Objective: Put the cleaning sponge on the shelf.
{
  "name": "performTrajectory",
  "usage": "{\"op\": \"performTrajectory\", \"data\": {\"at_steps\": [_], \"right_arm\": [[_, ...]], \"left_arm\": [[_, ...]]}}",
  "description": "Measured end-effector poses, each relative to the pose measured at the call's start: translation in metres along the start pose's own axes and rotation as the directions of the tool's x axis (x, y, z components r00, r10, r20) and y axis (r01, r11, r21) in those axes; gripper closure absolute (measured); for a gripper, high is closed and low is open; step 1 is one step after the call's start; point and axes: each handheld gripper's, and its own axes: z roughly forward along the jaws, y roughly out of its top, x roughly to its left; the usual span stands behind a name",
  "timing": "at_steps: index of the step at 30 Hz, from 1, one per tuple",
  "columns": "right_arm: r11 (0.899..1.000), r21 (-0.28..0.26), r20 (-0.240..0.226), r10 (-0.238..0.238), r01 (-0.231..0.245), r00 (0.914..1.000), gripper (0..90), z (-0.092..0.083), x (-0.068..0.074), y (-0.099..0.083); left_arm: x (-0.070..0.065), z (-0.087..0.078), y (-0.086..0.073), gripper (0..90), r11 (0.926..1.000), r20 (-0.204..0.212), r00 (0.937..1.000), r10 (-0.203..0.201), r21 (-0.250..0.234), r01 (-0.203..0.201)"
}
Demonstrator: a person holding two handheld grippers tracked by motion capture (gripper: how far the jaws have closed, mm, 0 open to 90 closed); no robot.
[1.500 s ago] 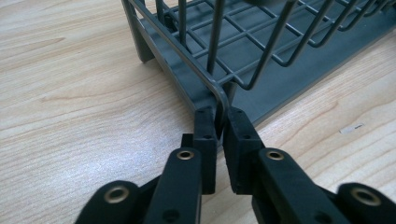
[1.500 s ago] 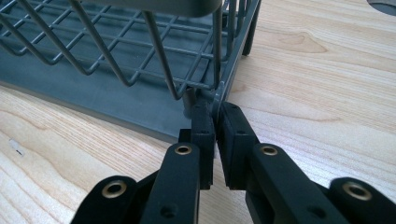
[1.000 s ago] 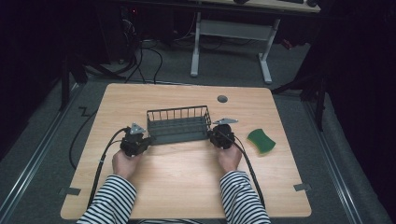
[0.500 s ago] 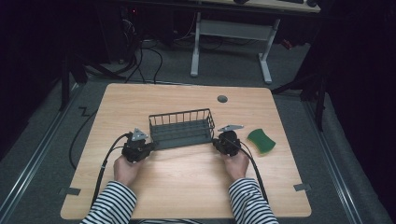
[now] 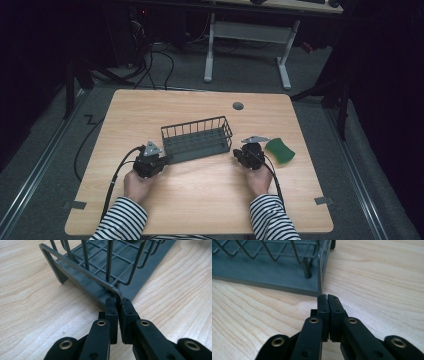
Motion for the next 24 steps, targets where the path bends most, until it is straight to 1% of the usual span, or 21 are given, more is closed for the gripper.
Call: {"op": "performTrajectory", "data": {"at_steps": [3, 6, 12, 15, 16, 18, 20, 24], "right_arm": [[1.0, -0.019, -0.002, 0.008, -0.008, 1.0, 83.4, 0.001, 0.0, 0.004], [1.0, -0.025, 0.001, 0.004, -0.004, 1.0, 82.5, 0.002, 0.002, 0.01], [1.0, -0.027, -0.008, 0.005, -0.005, 1.0, 82.9, 0.006, 0.005, 0.018], [1.0, -0.015, 0.006, -0.001, 0.001, 1.0, 86.2, 0.009, 0.005, 0.02], [1.0, -0.018, 0.0, 0.001, -0.001, 1.0, 86.4, 0.009, 0.004, 0.02], [1.0, -0.011, 0.006, -0.007, 0.007, 1.0, 86.6, 0.008, 0.005, 0.02], [1.0, -0.001, 0.014, -0.026, 0.026, 0.9996, 86.7, 0.005, 0.007, 0.018], [0.998, 0.021, 0.01, -0.063, 0.063, 0.998, 86.6, -0.006, 0.007, 0.012]], "left_arm": [[0.0, 0.0, 0.0, 86.5, 1.0, 0.004, 1.0, 0.0, 0.0, 0.0], [-0.001, 0.0, 0.0, 86.5, 1.0, 0.008, 1.0, 0.001, -0.002, -0.001], [-0.002, -0.001, -0.001, 86.5, 1.0, 0.011, 0.9999, 0.007, -0.001, -0.007], [-0.002, -0.001, 0.0, 86.5, 1.0, 0.013, 0.9999, 0.006, -0.001, -0.005], [-0.002, -0.001, -0.001, 86.5, 1.0, 0.015, 0.9999, 0.007, 0.0, -0.007], [-0.004, -0.001, -0.001, 86.5, 1.0, 0.014, 0.9999, 0.01, 0.0, -0.01], [-0.005, -0.002, -0.002, 86.5, 0.9999, 0.019, 0.9997, 0.012, 0.0, -0.012], [-0.011, -0.002, -0.002, 86.5, 0.9998, 0.034, 0.9992, 0.021, -0.003, -0.021]]}}
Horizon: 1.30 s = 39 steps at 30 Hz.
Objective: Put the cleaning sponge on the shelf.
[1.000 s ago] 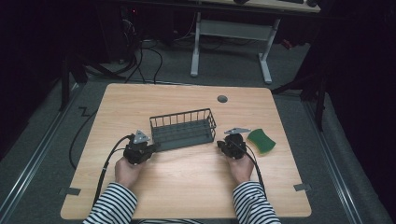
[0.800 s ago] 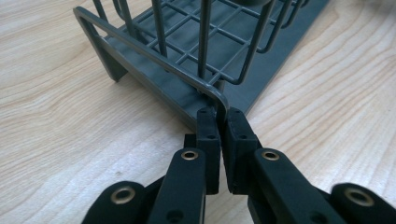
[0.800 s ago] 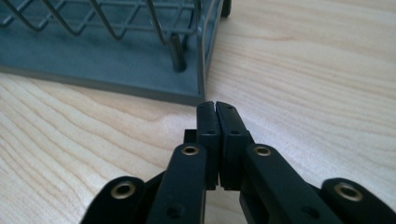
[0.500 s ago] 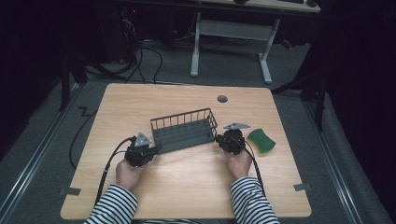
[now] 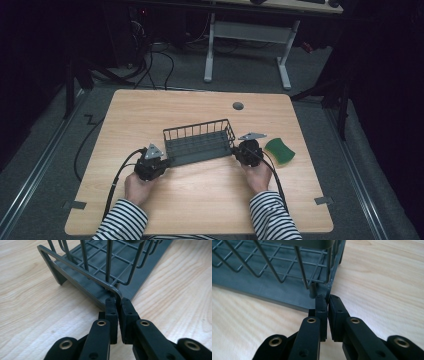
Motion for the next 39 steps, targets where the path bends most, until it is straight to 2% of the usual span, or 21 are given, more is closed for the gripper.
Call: {"op": "performTrajectory", "data": {"at_steps": [5, 10, 11, 13, 17, 20, 22, 23, 24, 28, 29, 30, 31, 32, 33, 34, 36, 37, 38, 39], "right_arm": [[1.0, 0.01, -0.012, 0.01, -0.01, 0.9999, 86.6, -0.018, -0.007, -0.017], [0.999, -0.009, -0.023, 0.035, -0.036, 0.9991, 86.5, -0.034, -0.014, -0.036], [0.999, -0.011, -0.015, 0.038, -0.038, 0.9992, 86.5, -0.038, -0.014, -0.04], [1.0, -0.017, 0.01, 0.014, -0.014, 0.9999, 86.5, -0.045, -0.014, -0.048], [0.999, -0.025, 0.002, 0.025, -0.025, 0.9997, 86.3, -0.056, -0.017, -0.061], [0.999, -0.017, 0.001, 0.038, -0.038, 0.9993, 85.5, -0.058, -0.018, -0.068], [0.999, -0.017, 0.015, 0.033, -0.033, 0.9993, 74.5, -0.056, -0.019, -0.071], [0.999, -0.014, 0.023, 0.031, -0.031, 0.9993, 72.2, -0.056, -0.02, -0.072], [1.0, -0.007, 0.023, 0.029, -0.028, 0.9993, 69.8, -0.056, -0.019, -0.072], [0.999, -0.053, 0.016, 0.014, -0.013, 0.9998, 55.8, -0.065, -0.02, -0.077], [0.998, -0.057, 0.018, 0.02, -0.019, 0.9996, 53.3, -0.067, -0.021, -0.078], [0.998, -0.06, 0.016, 0.03, -0.029, 0.9994, 51.5, -0.069, -0.023, -0.078], [0.997, -0.069, 0.013, 0.04, -0.039, 0.9991, 50.0, -0.071, -0.025, -0.079], [0.996, -0.08, 0.016, 0.045, -0.043, 0.9989, 48.5, -0.074, -0.027, -0.08], [0.995, -0.09, 0.022, 0.046, -0.044, 0.9987, 47.7, -0.076, -0.028, -0.08], [0.993, -0.104, 0.029, 0.054, -0.051, 0.9981, 46.3, -0.08, -0.032, -0.081], [0.99, -0.123, 0.029, 0.076, -0.072, 0.9967, 44.1, -0.086, -0.038, -0.083], [0.99, -0.123, 0.029, 0.076, -0.072, 0.9967, 44.1, -0.086, -0.038, -0.083], [0.988, -0.13, 0.044, 0.083, -0.077, 0.9955, 41.8, -0.09, -0.045, -0.084], [0.988, -0.13, 0.044, 0.083, -0.077, 0.9955, 41.8, -0.09, -0.045, -0.084]], "left_arm": [[-0.016, 0.002, 0.001, 86.4, 0.9996, 0.03, 0.9992, 0.028, -0.002, -0.028], [-0.033, 0.005, 0.002, 86.4, 0.9987, 0.059, 0.9969, 0.051, 0.001, -0.051], [-0.036, 0.005, 0.002, 86.3, 0.9985, 0.063, 0.9965, 0.055, -0.004, -0.055], [-0.043, 0.006, 0.001, 86.3, 0.9978, 0.072, 0.9952, 0.065, -0.012, -0.065], [-0.052, 0.007, 0.001, 86.1, 0.9968, 0.091, 0.9927, 0.079, -0.016, -0.078], [-0.053, 0.008, 0.001, 85.2, 0.9977, 0.097, 0.993, 0.067, -0.014, -0.066], [-0.049, 0.009, 0.001, 80.2, 0.9992, 0.133, 0.9904, 0.039, 0.0, -0.039], [-0.048, 0.009, 0.001, 75.8, 0.9996, 0.138, 0.99, 0.028, 0.006, -0.029], [-0.047, 0.008, 0.0, 70.1, 0.9996, 0.132, 0.9908, 0.027, 0.005, -0.028], [-0.044, 0.004, -0.006, 51.1, 0.9999, 0.121, 0.9927, 0.008, 0.006, -0.009], [-0.04, 0.002, -0.008, 47.2, 0.9994, 0.118, 0.9929, -0.014, 0.034, 0.01], [-0.038, 0.001, -0.009, 44.1, 0.9993, 0.106, 0.9942, -0.017, 0.036, 0.013], [-0.038, 0.001, -0.009, 42.0, 0.9993, 0.106, 0.9942, -0.017, 0.036, 0.013], [-0.035, -0.001, -0.013, 39.5, 0.9989, 0.076, 0.9968, -0.023, 0.042, 0.02], [-0.035, -0.001, -0.013, 38.1, 0.9989, 0.076, 0.9968, -0.023, 0.042, 0.02], [-0.029, -0.003, -0.017, 36.6, 0.9975, 0.046, 0.998, -0.042, 0.059, 0.039], [-0.023, -0.004, -0.02, 34.6, 0.9961, 0.0, 0.9986, -0.053, 0.07, 0.053], [-0.023, -0.004, -0.02, 33.8, 0.9961, 0.0, 0.9986, -0.053, 0.07, 0.053], [-0.017, -0.007, -0.023, 33.0, 0.9954, -0.027, 0.9976, -0.064, 0.07, 0.066], [-0.017, -0.007, -0.023, 32.2, 0.9954, -0.027, 0.9976, -0.064, 0.07, 0.066]]}}
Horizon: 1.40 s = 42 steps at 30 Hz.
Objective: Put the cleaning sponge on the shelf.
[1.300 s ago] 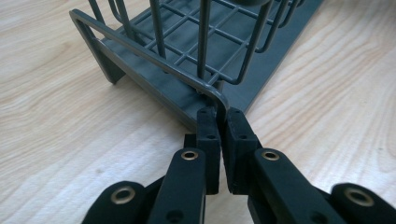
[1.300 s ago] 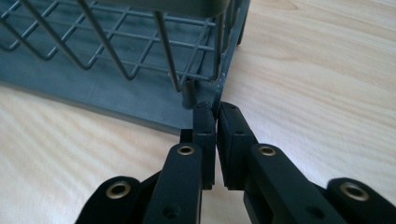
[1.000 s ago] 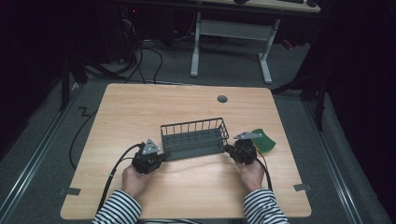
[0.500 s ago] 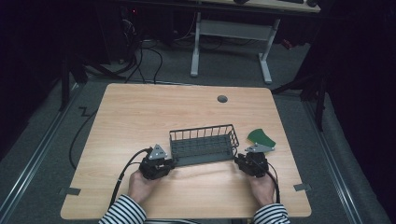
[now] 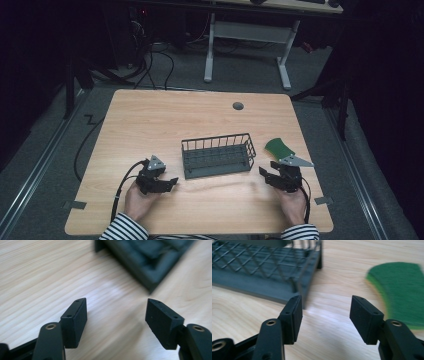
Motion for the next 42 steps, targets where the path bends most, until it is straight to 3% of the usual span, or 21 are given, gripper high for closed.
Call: {"op": "performTrajectory", "data": {"at_steps": [1, 2, 3, 6, 9, 13, 16, 22, 26, 28, 31, 34, 36, 39, 42], "right_arm": [[1.0, -0.006, 0.017, 0.014, -0.014, 0.9998, 40.2, -0.004, -0.006, 0.0], [1.0, -0.003, 0.022, 0.027, -0.027, 0.9994, 40.4, -0.006, -0.01, 0.0], [0.999, 0.007, 0.028, 0.039, -0.039, 0.9988, 40.4, -0.007, -0.013, 0.0], [0.996, 0.052, 0.049, 0.072, -0.075, 0.9962, 37.6, -0.009, -0.024, 0.003], [0.993, 0.064, 0.08, 0.09, -0.095, 0.9927, 34.3, -0.009, -0.033, 0.007], [0.994, 0.074, 0.115, 0.078, -0.086, 0.9904, 32.0, -0.011, -0.041, 0.018], [0.991, 0.109, 0.118, 0.059, -0.072, 0.9912, 34.6, -0.009, -0.046, 0.029], [0.974, 0.227, 0.092, 0.004, -0.025, 0.9958, 31.8, 0.007, -0.057, 0.059], [0.952, 0.306, 0.084, -0.02, -0.007, 0.9963, 27.6, 0.023, -0.065, 0.07], [0.942, 0.334, 0.085, -0.009, -0.02, 0.9963, 27.2, 0.029, -0.07, 0.072], [0.935, 0.355, 0.095, -0.014, -0.02, 0.9954, 26.1, 0.035, -0.074, 0.074], [0.923, 0.383, 0.101, -0.053, 0.01, 0.9935, 23.9, 0.041, -0.078, 0.076], [0.924, 0.383, 0.082, -0.045, 0.01, 0.9956, 22.6, 0.045, -0.083, 0.076], [0.915, 0.403, 0.067, -0.031, 0.002, 0.9973, 19.8, 0.051, -0.089, 0.072], [0.908, 0.418, 0.076, -0.036, 0.001, 0.9965, 18.8, 0.056, -0.09, 0.069]], "left_arm": [[0.007, -0.003, -0.002, 30.9, 0.9999, -0.045, 0.9989, -0.011, 0.009, 0.011], [0.007, -0.003, -0.002, 29.9, 0.9999, -0.045, 0.9989, -0.011, 0.009, 0.011], [0.012, -0.006, -0.005, 29.3, 0.9997, -0.078, 0.9968, -0.021, 0.01, 0.022], [0.017, -0.009, -0.009, 27.9, 0.9994, -0.094, 0.9951, -0.031, 0.012, 0.033], [0.026, -0.014, -0.016, 27.8, 0.999, -0.132, 0.9903, -0.044, -0.01, 0.044], [0.031, -0.014, -0.023, 28.9, 0.9962, -0.147, 0.9872, -0.061, -0.07, 0.051], [0.031, -0.013, -0.022, 29.0, 0.9958, -0.154, 0.9859, -0.067, -0.072, 0.056], [0.031, -0.013, -0.022, 28.9, 0.9957, -0.155, 0.9857, -0.067, -0.073, 0.056], [0.031, -0.013, -0.022, 28.9, 0.9958, -0.154, 0.9858, -0.067, -0.072, 0.057], [0.031, -0.013, -0.022, 29.0, 0.9957, -0.154, 0.9857, -0.068, -0.072, 0.057], [0.032, -0.013, -0.022, 29.2, 0.9957, -0.156, 0.9854, -0.068, -0.072, 0.057], [0.032, -0.013, -0.022, 29.2, 0.9957, -0.156, 0.9854, -0.068, -0.072, 0.058], [0.032, -0.013, -0.022, 29.2, 0.9956, -0.158, 0.9851, -0.069, -0.073, 0.058], [0.031, -0.012, -0.022, 29.3, 0.9955, -0.16, 0.9846, -0.071, -0.074, 0.06], [0.032, -0.012, -0.021, 29.4, 0.9953, -0.165, 0.9835, -0.075, -0.073, 0.063]]}}
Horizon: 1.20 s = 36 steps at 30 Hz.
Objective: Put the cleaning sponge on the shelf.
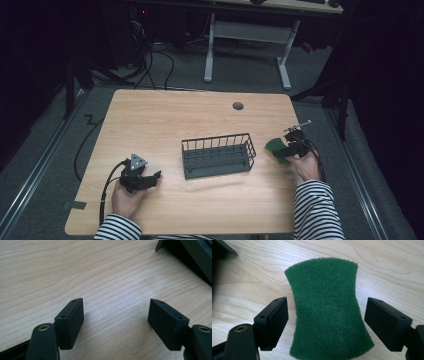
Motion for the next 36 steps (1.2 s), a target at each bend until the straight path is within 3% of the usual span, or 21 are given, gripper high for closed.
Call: {"op": "performTrajectory", "data": {"at_steps": [8, 17, 27, 36], "right_arm": [[0.999, 0.042, 0.021, -0.023, 0.023, 0.9995, 21.3, 0.016, 0.004, 0.002], [0.999, 0.044, 0.02, -0.031, 0.03, 0.9993, 28.0, 0.013, 0.007, 0.0], [0.999, 0.017, -0.018, -0.04, 0.041, 0.999, 28.3, -0.001, 0.022, -0.003], [1.0, -0.009, -0.042, -0.009, 0.009, 0.9991, 28.4, -0.02, 0.03, -0.002]], "left_arm": [[0.0, 0.0, 0.0, 29.4, 1.0, -0.001, 1.0, -0.002, -0.001, 0.002], [0.0, 0.0, 0.0, 29.4, 1.0, -0.001, 1.0, -0.002, 0.0, 0.002], [0.0, 0.0, 0.0, 29.0, 1.0, -0.002, 1.0, -0.001, 0.0, 0.001], [0.0, 0.0, 0.0, 29.1, 1.0, -0.001, 1.0, -0.003, 0.0, 0.003]]}}
